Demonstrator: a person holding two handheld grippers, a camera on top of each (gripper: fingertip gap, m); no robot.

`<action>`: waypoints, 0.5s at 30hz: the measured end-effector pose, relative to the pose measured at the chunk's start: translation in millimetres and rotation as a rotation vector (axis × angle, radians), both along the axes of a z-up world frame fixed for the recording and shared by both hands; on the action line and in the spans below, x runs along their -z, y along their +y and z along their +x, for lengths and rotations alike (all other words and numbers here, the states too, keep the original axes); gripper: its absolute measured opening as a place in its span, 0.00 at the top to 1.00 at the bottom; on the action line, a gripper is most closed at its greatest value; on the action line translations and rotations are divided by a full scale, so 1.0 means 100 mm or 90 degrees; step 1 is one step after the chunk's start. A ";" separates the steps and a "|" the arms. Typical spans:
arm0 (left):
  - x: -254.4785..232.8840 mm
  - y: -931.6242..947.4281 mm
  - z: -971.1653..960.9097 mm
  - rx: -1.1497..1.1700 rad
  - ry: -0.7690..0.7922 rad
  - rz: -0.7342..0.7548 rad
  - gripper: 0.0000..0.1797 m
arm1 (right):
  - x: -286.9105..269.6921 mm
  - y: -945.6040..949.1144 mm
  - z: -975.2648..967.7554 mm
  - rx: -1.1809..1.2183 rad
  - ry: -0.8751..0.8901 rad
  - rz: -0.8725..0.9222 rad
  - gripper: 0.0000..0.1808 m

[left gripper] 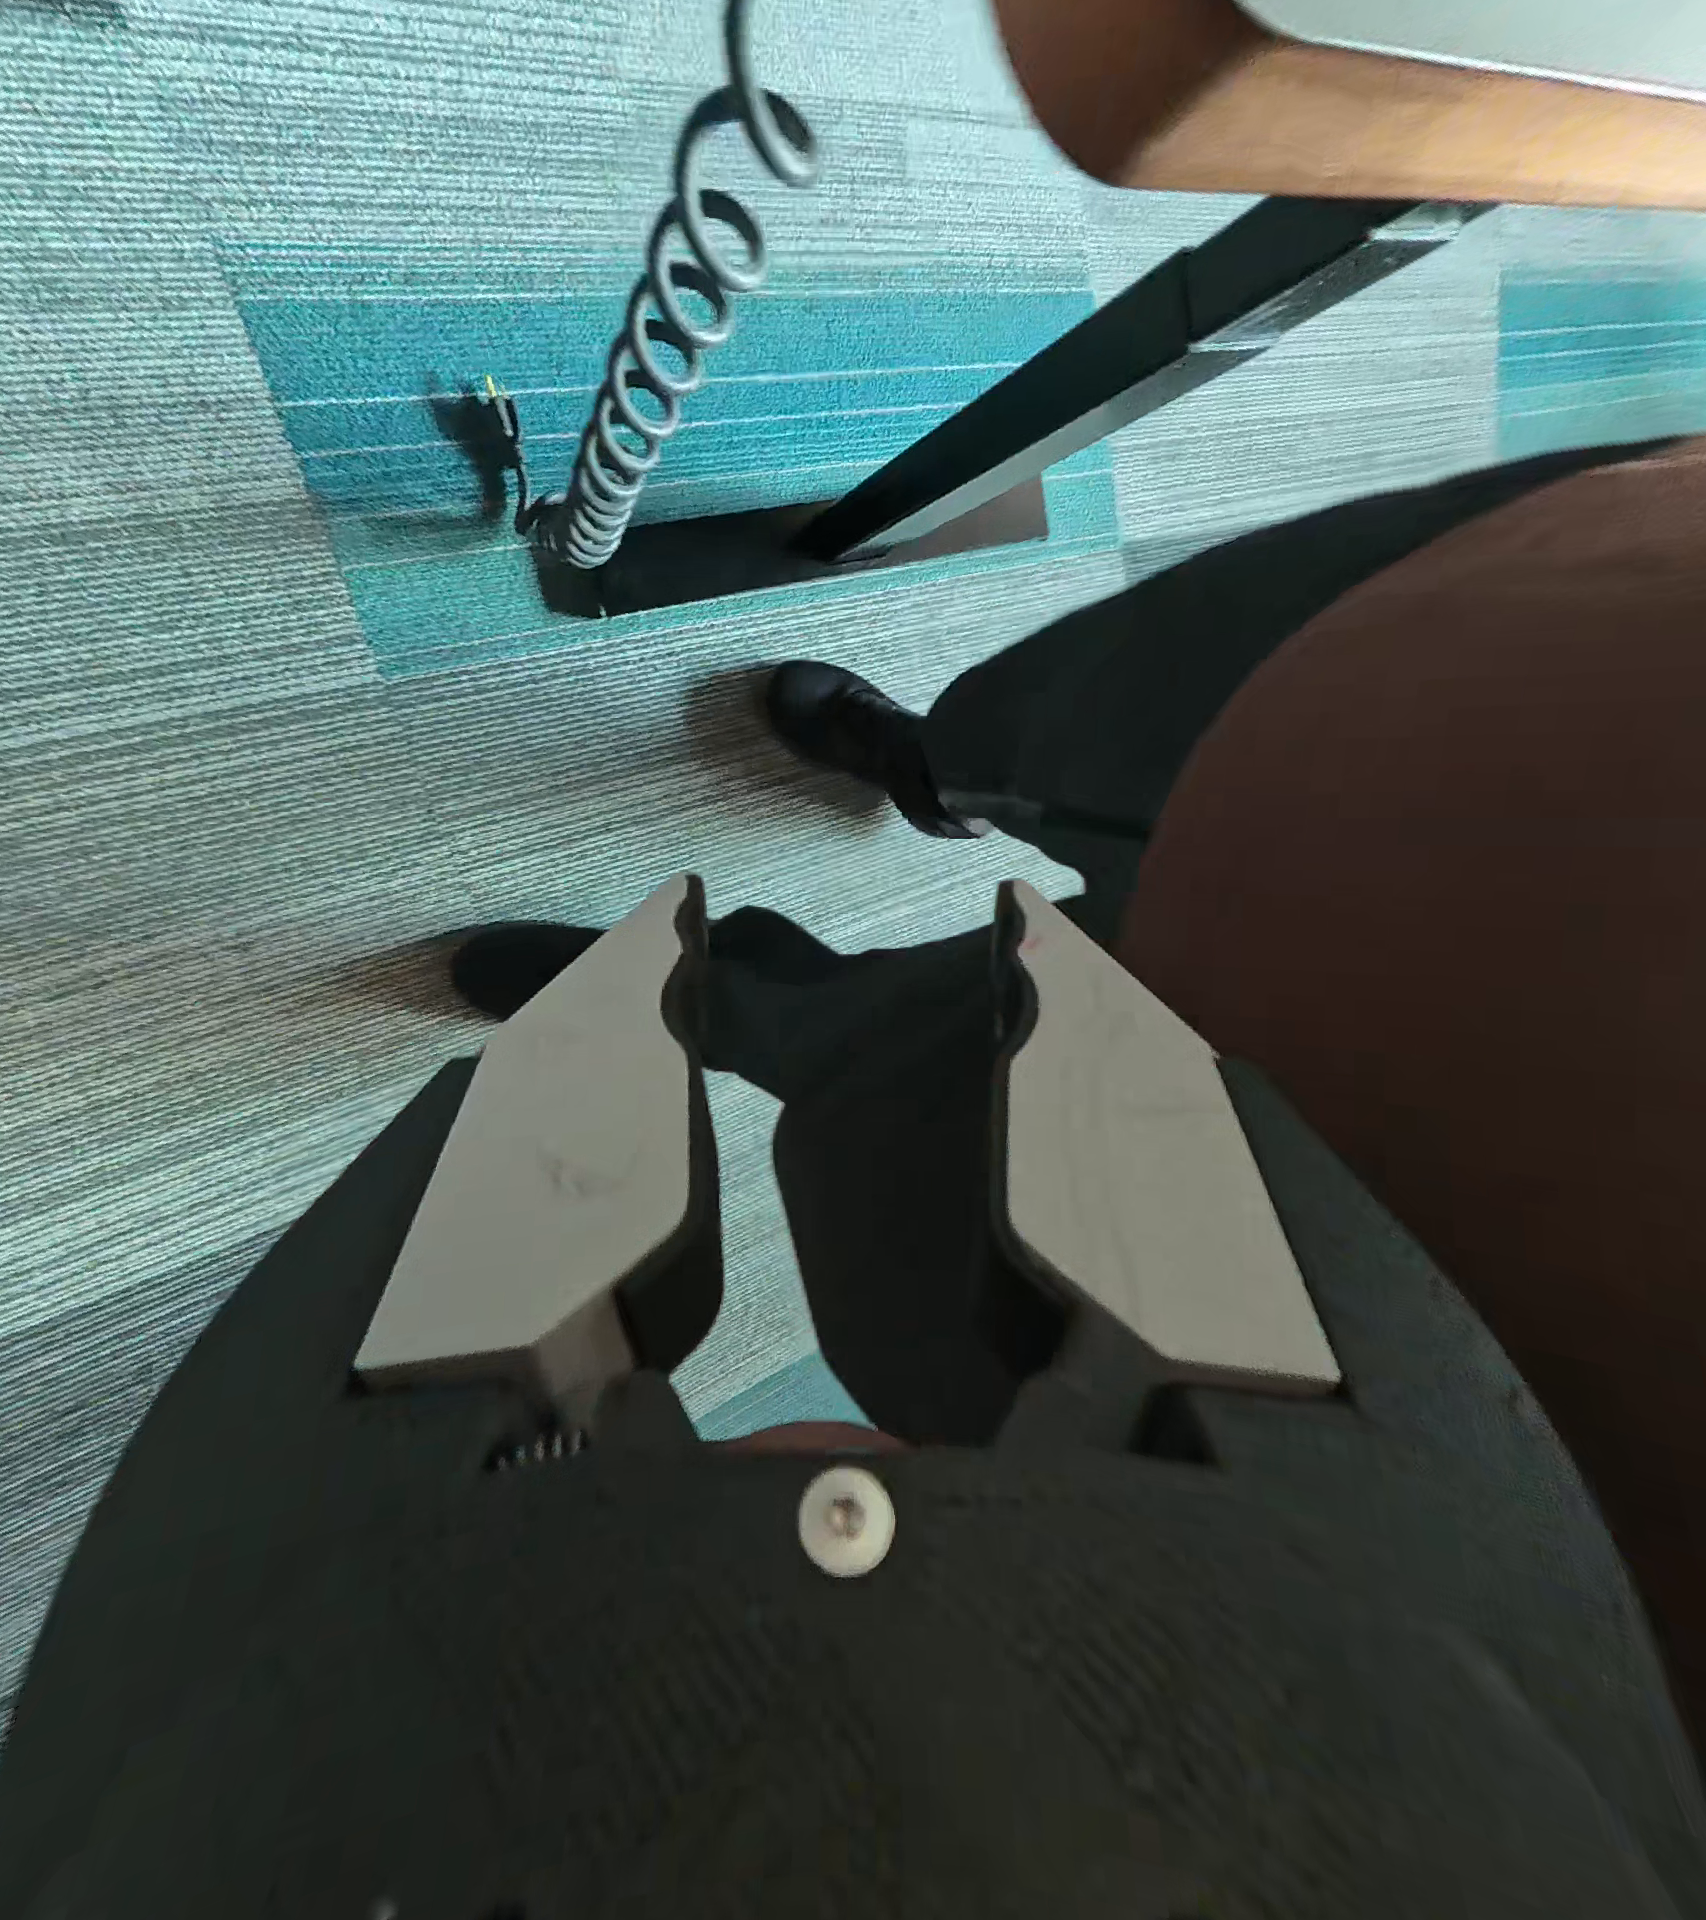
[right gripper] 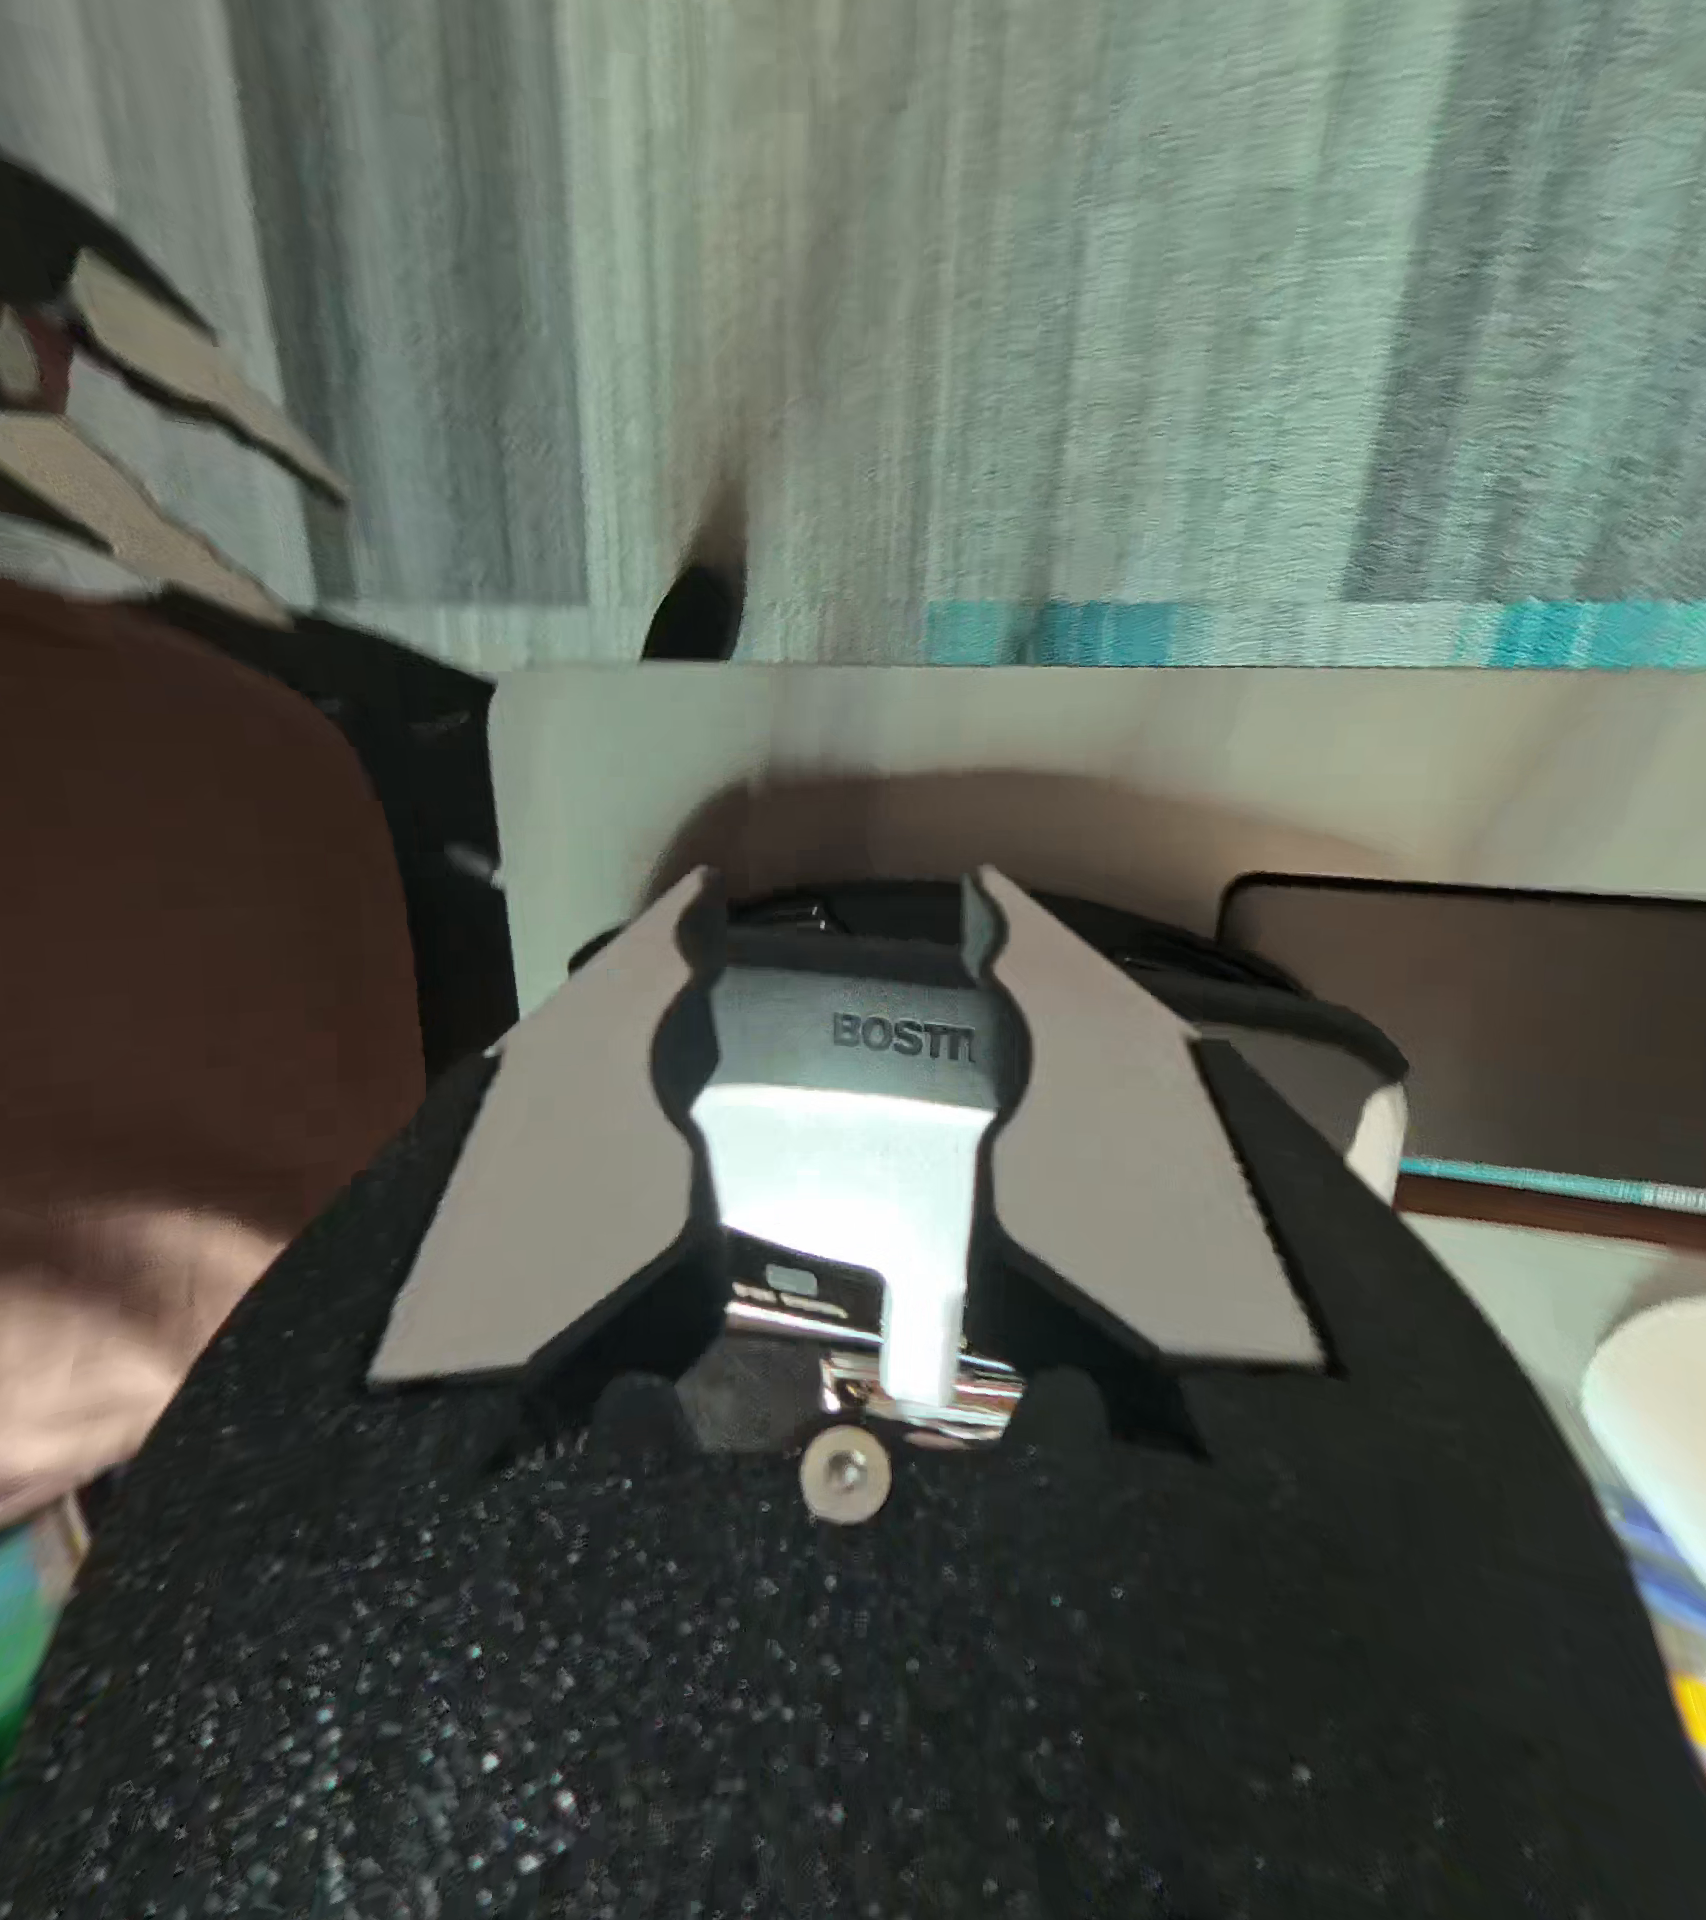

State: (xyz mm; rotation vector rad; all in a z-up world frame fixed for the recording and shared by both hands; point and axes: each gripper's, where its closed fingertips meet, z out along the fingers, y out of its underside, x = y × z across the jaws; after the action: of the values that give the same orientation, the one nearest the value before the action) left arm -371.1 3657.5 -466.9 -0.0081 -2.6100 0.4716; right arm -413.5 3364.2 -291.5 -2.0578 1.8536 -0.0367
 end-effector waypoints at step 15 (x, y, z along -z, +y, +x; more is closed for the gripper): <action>-0.41 -1.42 -0.33 0.235 -0.050 -0.067 0.70 | 0.80 0.33 -0.71 0.373 -0.056 -0.411 0.42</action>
State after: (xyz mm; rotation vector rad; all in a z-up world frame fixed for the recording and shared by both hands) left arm -404.0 3515.6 -425.8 -0.5424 -2.5741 0.4808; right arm -484.6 3396.8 -371.2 -1.7110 2.5440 -0.9678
